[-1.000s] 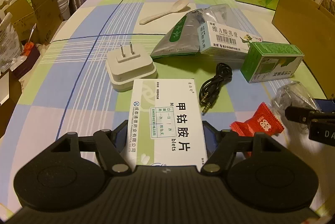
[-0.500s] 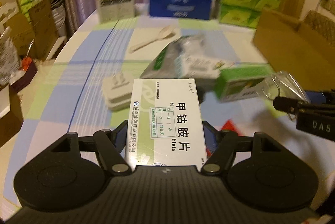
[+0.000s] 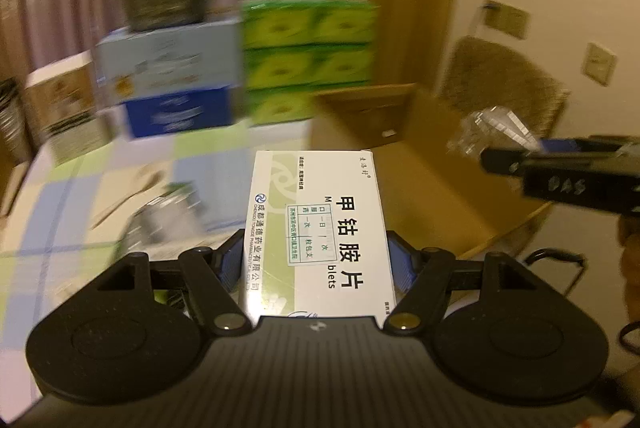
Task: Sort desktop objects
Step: 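Carry the medicine box and plastic tray into the cardboard box and release both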
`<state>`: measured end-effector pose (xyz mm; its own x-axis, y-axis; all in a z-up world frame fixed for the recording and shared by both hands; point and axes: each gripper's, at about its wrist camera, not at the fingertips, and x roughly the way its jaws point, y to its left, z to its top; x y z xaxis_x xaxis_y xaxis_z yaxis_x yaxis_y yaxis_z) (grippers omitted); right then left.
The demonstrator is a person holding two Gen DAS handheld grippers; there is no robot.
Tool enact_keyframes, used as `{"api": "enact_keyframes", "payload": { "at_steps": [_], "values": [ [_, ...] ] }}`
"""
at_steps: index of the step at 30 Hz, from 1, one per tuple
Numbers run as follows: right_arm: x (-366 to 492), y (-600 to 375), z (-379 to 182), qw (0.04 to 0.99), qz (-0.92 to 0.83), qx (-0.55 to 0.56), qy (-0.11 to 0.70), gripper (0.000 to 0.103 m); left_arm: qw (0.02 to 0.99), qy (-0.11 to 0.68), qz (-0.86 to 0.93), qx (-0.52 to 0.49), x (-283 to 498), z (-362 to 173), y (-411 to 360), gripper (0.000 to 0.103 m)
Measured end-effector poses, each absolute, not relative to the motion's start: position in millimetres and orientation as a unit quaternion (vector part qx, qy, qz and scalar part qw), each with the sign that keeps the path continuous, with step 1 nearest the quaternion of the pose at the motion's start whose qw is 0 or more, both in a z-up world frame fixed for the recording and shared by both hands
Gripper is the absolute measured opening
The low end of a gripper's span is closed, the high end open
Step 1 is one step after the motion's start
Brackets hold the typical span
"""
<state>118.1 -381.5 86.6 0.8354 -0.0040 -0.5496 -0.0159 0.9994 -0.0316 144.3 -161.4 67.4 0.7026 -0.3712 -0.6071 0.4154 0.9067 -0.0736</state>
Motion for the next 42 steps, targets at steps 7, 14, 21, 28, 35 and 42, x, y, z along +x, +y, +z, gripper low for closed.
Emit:
{"api": "enact_keyframes", "payload": {
  "at_steps": [7,14,21,28,35,42],
  "values": [
    [132,-433,77,0.952,-0.018,0.006,0.305,0.049,0.905,0.331,-0.267,0.026,172,69,-235,0.067],
    [150,-454,60,0.948,-0.026,0.015,0.317,0.049,0.892,0.346,-0.289,0.032,197,53,-274,0.067],
    [162,-462,48,0.944,-0.03,0.018,0.327,0.049,0.883,0.362,-0.294,0.041,216,30,-290,0.067],
    [167,-461,41,0.941,-0.03,0.019,0.335,0.049,0.88,0.369,-0.298,0.031,226,22,-293,0.075],
    [167,-454,37,0.94,-0.02,0.024,0.341,0.049,0.893,0.351,-0.279,0.031,220,32,-270,0.076],
    [168,-449,41,0.94,0.002,0.055,0.336,0.066,0.901,0.347,-0.259,0.022,211,40,-241,0.077]
  ]
}}
